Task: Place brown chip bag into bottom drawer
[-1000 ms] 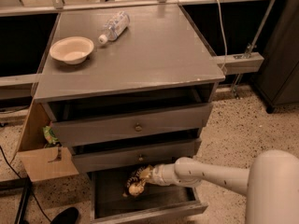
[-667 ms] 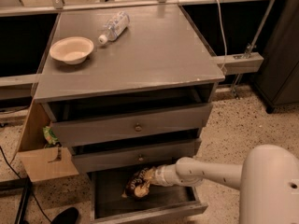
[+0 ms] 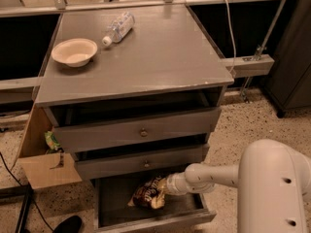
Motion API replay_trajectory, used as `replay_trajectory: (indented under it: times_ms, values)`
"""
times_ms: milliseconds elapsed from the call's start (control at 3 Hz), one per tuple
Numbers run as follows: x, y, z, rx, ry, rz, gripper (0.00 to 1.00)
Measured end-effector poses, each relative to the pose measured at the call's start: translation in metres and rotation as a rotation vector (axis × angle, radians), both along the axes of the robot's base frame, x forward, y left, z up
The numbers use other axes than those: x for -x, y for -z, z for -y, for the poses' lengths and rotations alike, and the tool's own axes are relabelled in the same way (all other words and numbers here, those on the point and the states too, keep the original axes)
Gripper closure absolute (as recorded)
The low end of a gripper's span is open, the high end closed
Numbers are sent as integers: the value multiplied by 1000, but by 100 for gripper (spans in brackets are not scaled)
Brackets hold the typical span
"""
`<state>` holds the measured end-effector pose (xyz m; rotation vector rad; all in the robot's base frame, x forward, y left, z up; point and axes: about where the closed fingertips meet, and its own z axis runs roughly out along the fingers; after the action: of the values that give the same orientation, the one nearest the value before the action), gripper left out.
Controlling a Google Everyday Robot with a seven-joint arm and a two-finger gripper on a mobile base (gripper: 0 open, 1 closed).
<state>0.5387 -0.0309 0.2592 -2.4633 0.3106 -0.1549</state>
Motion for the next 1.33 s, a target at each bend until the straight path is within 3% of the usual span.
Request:
replay_trajectory:
  times_ms: [667, 1333]
  values:
    - [11, 31, 23, 125, 0, -43, 100]
    - [9, 58, 22, 171, -20, -69, 100]
